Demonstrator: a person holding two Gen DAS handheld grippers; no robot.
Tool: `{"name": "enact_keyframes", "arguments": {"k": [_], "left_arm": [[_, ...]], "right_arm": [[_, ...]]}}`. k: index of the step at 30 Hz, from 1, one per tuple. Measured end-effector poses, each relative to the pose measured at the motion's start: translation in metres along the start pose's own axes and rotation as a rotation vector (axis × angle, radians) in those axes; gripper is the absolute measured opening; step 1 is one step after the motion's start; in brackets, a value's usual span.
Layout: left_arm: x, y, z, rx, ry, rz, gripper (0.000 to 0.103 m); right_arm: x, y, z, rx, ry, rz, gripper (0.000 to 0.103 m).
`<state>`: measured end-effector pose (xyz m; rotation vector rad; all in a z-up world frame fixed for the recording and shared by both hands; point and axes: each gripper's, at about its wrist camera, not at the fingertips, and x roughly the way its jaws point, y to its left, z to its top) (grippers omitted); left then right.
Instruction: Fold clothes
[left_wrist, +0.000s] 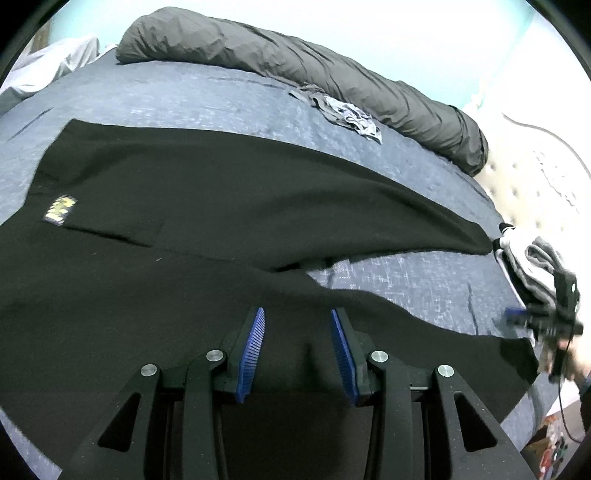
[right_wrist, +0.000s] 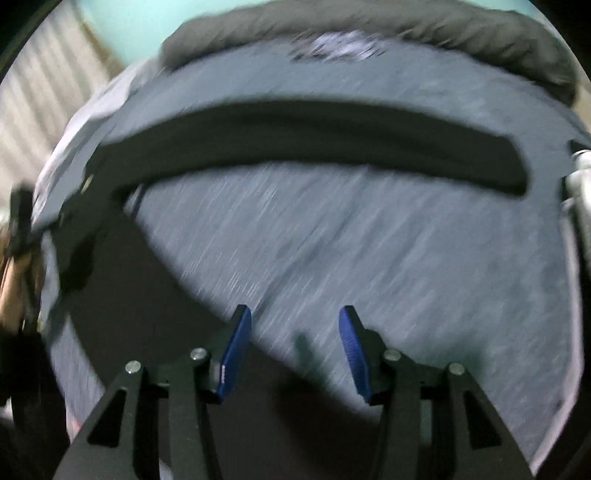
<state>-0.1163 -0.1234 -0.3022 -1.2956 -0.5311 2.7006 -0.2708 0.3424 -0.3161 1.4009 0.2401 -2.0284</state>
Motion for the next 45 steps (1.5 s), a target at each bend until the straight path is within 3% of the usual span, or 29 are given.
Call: {"name": "enact_keyframes", "arguments": {"k": [4,15,17,19,20,24,29,32,36,40,45], "left_arm": [[-0.018,0.013,-0.014,-0.032,-0.013,0.015,0.047],[-0.019,0.028,-0.028,-0.055,-0.006,0.048,0.047],[-0.017,0.03,-0.029,-0.058,-0.004,0.053,0.047],[-0.016,0.033,-0.029,-0.063,-0.002,0.055,0.047],[-0.015,0.034,-0.029,-0.065,-0.002,0.054,0.047],[-0.016,0.039,-0.03,-0.071,-0.008,0.059,0.047],[-0.019,0.045,-0.029,-0.084,-0.016,0.052,0.047],[-0.021,0.048,-0.027,-0.093,-0.025,0.046,0.047],[-0.022,0.049,-0.024,-0.097,-0.032,0.037,0.047],[-0.021,0.049,-0.024,-0.1,-0.032,0.031,0.047],[-0.021,0.053,-0.024,-0.103,-0.027,0.03,0.047]], "right_arm": [[0.013,0.018,-0.019,-0.048,0.05,0.006,0.05],[0.042,0.038,-0.015,-0.125,0.1,-0.015,0.048],[0.047,0.044,-0.013,-0.162,0.115,0.001,0.036],[0.047,0.048,-0.013,-0.194,0.13,0.007,0.014],[0.044,0.048,-0.014,-0.204,0.129,0.012,0.008],[0.033,0.046,-0.013,-0.221,0.078,-0.031,0.002],[0.034,0.039,-0.005,-0.169,0.119,-0.01,0.003],[0.026,0.046,0.008,-0.137,0.103,-0.022,0.012],[0.023,0.08,0.037,-0.168,0.044,0.01,0.037],[0.05,0.13,0.068,-0.262,0.066,0.037,0.04],[0.09,0.162,0.083,-0.319,0.125,0.058,0.04]]}}
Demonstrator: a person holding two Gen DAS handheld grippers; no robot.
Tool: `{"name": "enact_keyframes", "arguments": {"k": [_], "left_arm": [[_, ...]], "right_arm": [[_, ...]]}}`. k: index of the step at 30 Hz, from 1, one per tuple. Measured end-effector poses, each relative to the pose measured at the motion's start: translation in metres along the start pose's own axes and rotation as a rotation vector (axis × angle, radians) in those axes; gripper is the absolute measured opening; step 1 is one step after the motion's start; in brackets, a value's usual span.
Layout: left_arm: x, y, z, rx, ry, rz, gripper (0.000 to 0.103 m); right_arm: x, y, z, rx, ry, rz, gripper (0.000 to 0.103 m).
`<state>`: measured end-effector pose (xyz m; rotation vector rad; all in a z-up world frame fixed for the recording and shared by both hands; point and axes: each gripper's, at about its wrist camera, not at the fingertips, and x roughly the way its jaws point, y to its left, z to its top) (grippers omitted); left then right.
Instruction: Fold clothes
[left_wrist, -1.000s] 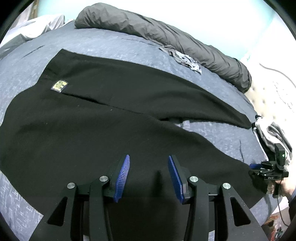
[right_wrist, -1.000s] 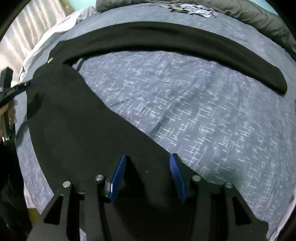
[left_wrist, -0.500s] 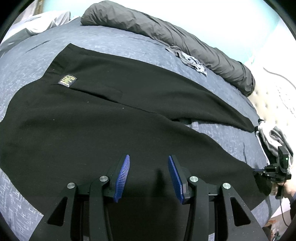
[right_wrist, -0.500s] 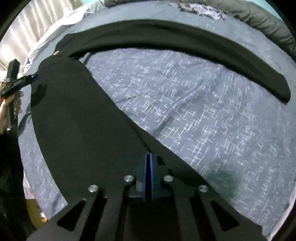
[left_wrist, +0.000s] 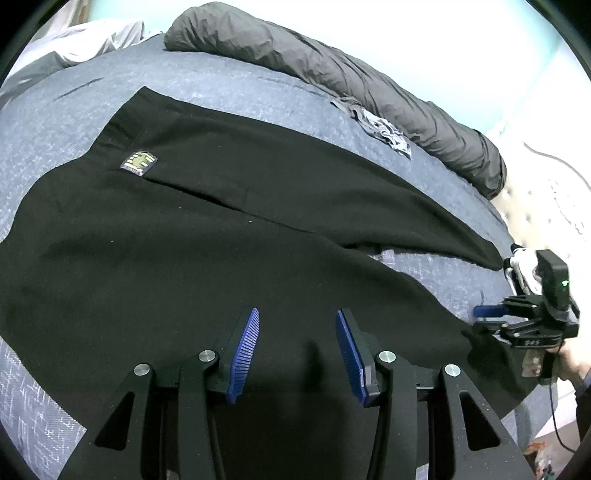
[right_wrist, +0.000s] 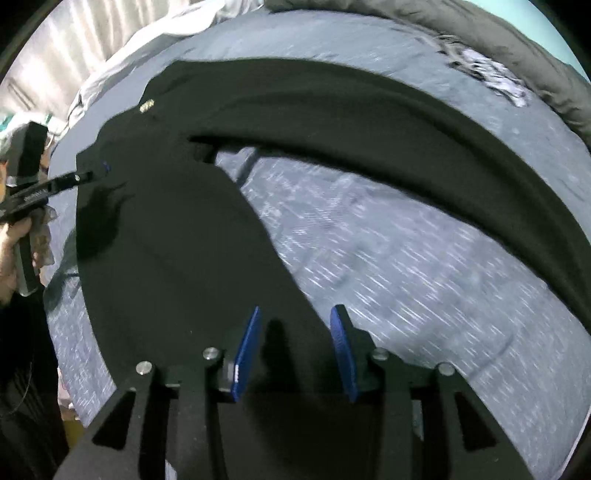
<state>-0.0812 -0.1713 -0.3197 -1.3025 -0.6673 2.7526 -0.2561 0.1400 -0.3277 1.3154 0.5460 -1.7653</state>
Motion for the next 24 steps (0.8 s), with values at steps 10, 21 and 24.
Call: {"name": "enact_keyframes", "arguments": {"k": [10,21,24], "left_arm": [[0.003,0.004,0.0,-0.009,0.005,-0.002,0.047],[0.002,0.003,0.0,-0.004,0.008,-0.008,0.047],[0.001,0.005,0.0,-0.011,0.005,-0.008,0.047]], "right_arm": [[0.039,0.005,-0.005,-0.048,0.083,0.009,0.019],[0.033,-0.004,-0.006,-0.059,0.027,-0.066,0.003],[0.034,-0.001,-0.005,-0.074,0.033,-0.069,0.003]]}}
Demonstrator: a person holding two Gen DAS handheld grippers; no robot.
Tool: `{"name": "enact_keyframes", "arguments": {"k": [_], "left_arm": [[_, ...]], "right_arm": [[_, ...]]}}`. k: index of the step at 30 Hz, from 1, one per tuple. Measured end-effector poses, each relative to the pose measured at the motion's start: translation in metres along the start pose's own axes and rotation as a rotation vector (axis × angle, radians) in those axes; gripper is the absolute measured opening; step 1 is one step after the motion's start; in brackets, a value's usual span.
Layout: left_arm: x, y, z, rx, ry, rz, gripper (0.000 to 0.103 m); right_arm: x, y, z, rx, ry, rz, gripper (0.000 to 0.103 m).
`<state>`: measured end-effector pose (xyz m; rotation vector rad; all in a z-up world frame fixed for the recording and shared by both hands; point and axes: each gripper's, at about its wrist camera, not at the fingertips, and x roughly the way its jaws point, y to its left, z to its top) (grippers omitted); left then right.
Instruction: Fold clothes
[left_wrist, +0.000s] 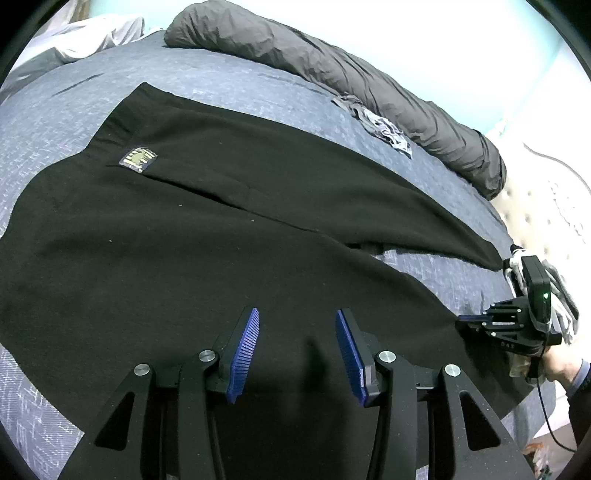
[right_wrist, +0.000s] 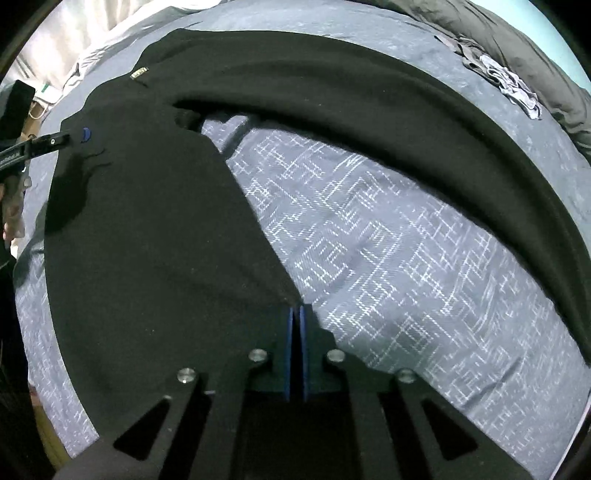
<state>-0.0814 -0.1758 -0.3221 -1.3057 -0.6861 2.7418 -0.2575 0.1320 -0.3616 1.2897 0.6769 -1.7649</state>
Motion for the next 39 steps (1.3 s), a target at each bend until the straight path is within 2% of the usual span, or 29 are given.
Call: {"name": "enact_keyframes", "arguments": {"k": [6,8,10,11,17,18,19,20,24,32,36,38,39], "left_arm": [[-0.001,-0.002,0.001,0.0,-0.004,-0.005,0.047],[-0.002,-0.003,0.001,0.002,-0.005,-0.008,0.047],[-0.001,-0.003,0.001,0.003,-0.003,-0.008,0.047],[0.0,-0.003,0.001,0.001,-0.001,-0.008,0.047],[-0.001,-0.001,0.003,-0.001,0.0,-0.012,0.047],[-0.001,0.0,0.003,-0.002,0.0,-0.013,0.047],[-0.001,0.0,0.003,-0.002,0.0,-0.013,0.047],[-0.001,0.0,0.003,-0.002,-0.001,-0.013,0.047],[0.0,-0.001,0.004,-0.003,-0.001,-0.013,0.047],[-0.001,0.0,0.005,-0.006,-0.004,-0.016,0.047],[-0.003,-0.001,0.005,-0.007,-0.005,-0.017,0.047],[-0.002,-0.001,0.006,-0.007,-0.005,-0.017,0.047],[-0.002,-0.001,0.006,-0.006,-0.004,-0.018,0.047]], "right_arm": [[-0.005,0.007,0.008,-0.004,-0.006,-0.01,0.007],[-0.008,0.01,0.014,-0.001,-0.025,-0.009,0.013],[-0.009,0.016,0.023,-0.004,-0.045,0.002,0.035],[-0.007,0.019,0.028,-0.014,-0.046,0.005,0.036],[0.014,0.037,0.046,-0.057,-0.023,0.018,0.036],[0.017,0.038,0.047,-0.06,-0.021,0.027,0.028],[0.02,0.039,0.047,-0.069,-0.019,0.027,0.014],[0.023,0.04,0.047,-0.077,-0.018,0.018,0.01],[0.024,0.038,0.045,-0.079,-0.029,0.009,0.004],[0.02,0.039,0.048,-0.092,-0.046,-0.023,0.004],[0.015,0.04,0.052,-0.054,-0.071,-0.019,0.007],[0.002,0.021,0.055,-0.053,-0.091,-0.007,0.014],[-0.002,0.015,0.052,-0.058,-0.098,0.003,0.025]]}}
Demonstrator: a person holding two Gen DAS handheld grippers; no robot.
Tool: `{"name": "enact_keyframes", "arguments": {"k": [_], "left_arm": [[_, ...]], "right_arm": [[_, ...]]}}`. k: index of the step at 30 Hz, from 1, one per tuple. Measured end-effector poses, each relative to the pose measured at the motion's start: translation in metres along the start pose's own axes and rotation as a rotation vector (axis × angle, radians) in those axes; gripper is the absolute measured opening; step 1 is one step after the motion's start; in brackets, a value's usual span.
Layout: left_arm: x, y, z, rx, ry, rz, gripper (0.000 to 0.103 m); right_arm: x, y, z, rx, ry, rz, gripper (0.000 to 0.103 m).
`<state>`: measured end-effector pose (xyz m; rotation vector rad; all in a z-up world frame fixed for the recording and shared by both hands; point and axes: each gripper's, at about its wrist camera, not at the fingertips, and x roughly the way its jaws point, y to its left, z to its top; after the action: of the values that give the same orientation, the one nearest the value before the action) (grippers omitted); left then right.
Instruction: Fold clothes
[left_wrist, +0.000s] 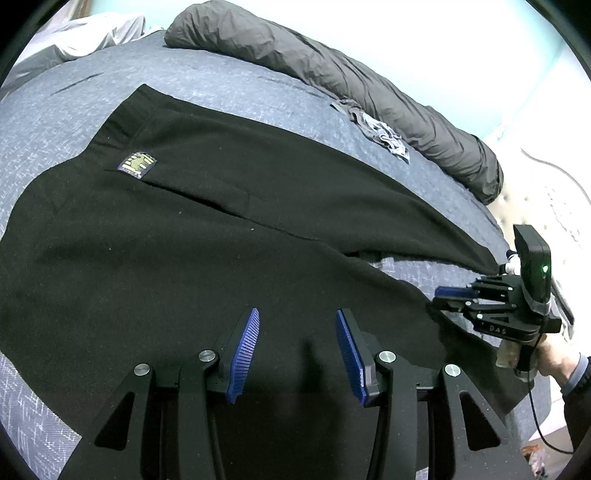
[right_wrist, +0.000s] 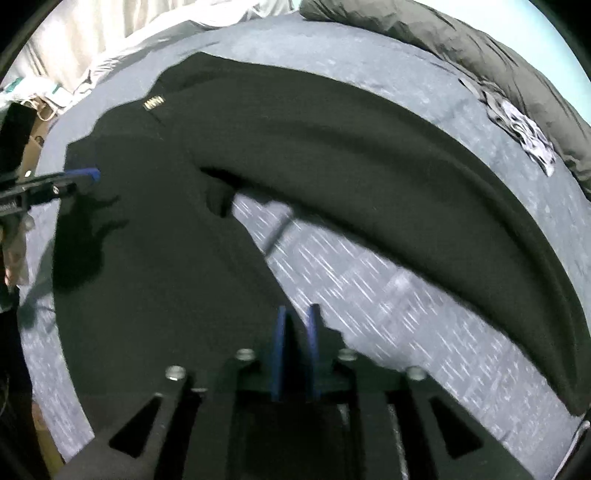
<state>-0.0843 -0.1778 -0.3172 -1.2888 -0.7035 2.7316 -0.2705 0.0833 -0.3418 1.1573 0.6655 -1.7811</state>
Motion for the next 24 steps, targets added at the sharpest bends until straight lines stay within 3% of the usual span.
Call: {"name": "enact_keyframes", "arguments": {"k": [1,6,8,9,11,13,17,20,24], "left_arm": [[0.0,0.0,0.0,0.0,0.0,0.0,0.047],[0.0,0.003,0.001,-0.007,0.002,-0.001,0.047],[0.0,0.004,0.002,-0.011,0.001,-0.002,0.047],[-0.001,0.005,0.003,-0.013,0.0,-0.002,0.047],[-0.001,0.006,0.003,-0.017,-0.002,-0.003,0.047],[-0.001,0.007,0.004,-0.02,-0.004,-0.005,0.047],[-0.002,0.009,0.005,-0.025,-0.008,-0.009,0.047],[-0.001,0.01,0.006,-0.027,-0.008,-0.009,0.047],[-0.003,0.014,0.008,-0.034,-0.018,-0.006,0.047]], "right_arm": [[0.003,0.01,0.003,-0.006,0.001,0.01,0.034],[0.031,0.042,0.024,-0.043,0.047,0.067,0.034],[0.033,0.048,0.021,-0.05,0.054,0.078,0.025],[0.035,0.047,0.021,-0.049,0.053,0.079,0.009],[0.037,0.043,0.02,-0.036,0.049,0.079,0.004],[0.035,0.033,0.019,-0.01,0.034,0.03,0.004],[0.028,0.021,0.018,0.037,0.019,0.031,0.004],[0.022,0.02,0.022,0.065,0.01,0.076,0.006],[0.012,0.012,0.024,0.096,-0.015,0.099,0.027]]}}
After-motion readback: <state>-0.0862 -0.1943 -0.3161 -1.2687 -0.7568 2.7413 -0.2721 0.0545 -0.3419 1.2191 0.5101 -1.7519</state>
